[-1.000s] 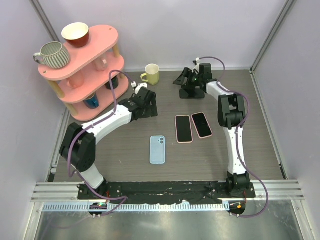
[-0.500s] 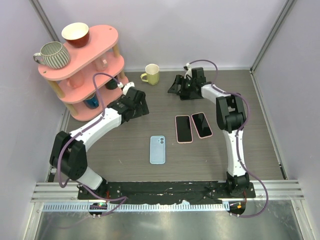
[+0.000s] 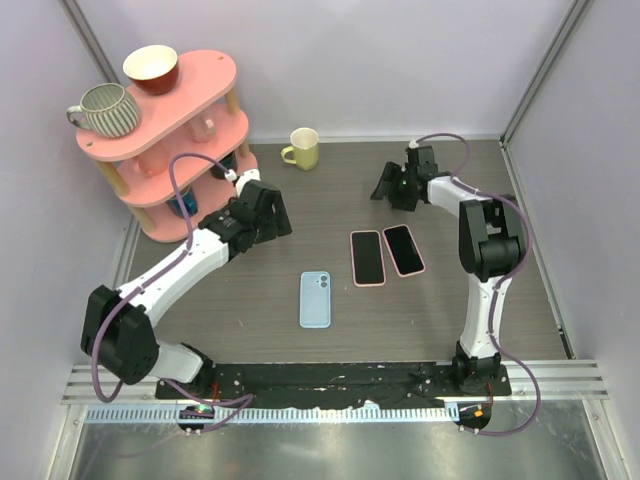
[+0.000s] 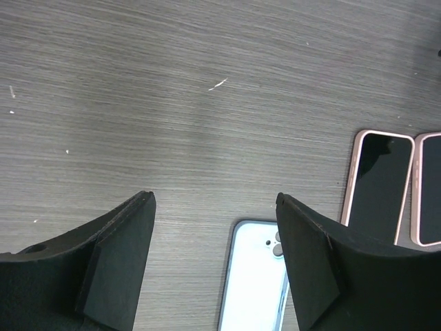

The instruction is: Put the phone into the phone case

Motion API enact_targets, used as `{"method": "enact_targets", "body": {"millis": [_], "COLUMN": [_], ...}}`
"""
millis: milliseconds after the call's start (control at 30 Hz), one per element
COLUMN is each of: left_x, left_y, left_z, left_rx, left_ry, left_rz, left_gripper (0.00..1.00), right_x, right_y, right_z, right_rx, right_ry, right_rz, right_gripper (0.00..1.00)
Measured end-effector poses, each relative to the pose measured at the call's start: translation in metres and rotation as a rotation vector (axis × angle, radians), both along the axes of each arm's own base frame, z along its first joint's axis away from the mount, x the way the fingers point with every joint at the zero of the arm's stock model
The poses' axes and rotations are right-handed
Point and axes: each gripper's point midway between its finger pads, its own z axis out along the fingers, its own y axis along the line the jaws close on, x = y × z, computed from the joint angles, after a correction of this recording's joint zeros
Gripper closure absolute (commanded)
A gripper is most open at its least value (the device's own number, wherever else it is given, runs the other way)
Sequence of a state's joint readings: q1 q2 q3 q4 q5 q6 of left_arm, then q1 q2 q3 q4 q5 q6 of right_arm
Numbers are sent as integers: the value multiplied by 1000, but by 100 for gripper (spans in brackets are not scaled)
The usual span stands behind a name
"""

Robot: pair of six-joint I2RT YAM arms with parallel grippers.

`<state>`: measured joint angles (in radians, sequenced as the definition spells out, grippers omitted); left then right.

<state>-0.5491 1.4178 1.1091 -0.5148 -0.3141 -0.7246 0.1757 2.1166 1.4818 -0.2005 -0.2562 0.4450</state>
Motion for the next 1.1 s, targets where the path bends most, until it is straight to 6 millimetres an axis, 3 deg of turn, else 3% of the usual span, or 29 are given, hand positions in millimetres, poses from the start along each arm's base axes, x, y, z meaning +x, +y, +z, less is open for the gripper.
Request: {"method": "enact_targets", "body": {"millis": [200, 233, 267, 300, 433, 500, 733, 933, 1100], "left_x": [-9, -11, -13, -15, -28, -35, -46, -49, -50], "left_y": [3, 3, 4, 5, 12, 17, 22, 20, 18], "left_z": [18, 19, 20, 21, 22, 24, 36, 34, 34], "left_rx": [-21, -20, -18, -17, -8, -5, -13, -16, -24], "left_ry": [-31, -31, -31, -30, -36, -43, -81, -72, -70], "left_rz": [-19, -28, -35, -40, -63, -72, -95, -118, -129], "left_gripper": [25, 25, 25, 25, 24, 23, 23, 23, 23], "right_x": [-28, -30, -30, -30, -27, -20, 33, 51, 51], "right_y": [-31, -37, -43, -49, -69, -73, -80, -84, -86], "right_z": [-1, -1, 1, 3, 12, 16, 29, 18, -1], "right_rx": [-89, -115, -146, -174, -280, -323, -386, -439, -480], "right_ry": [101, 108, 106, 102, 67, 52, -32, -30, 4], "right_rz": [-203, -247, -299, -351, -530, -584, -763, -835, -840], "right_gripper": [20, 18, 6, 3, 2, 3, 6, 7, 8]}}
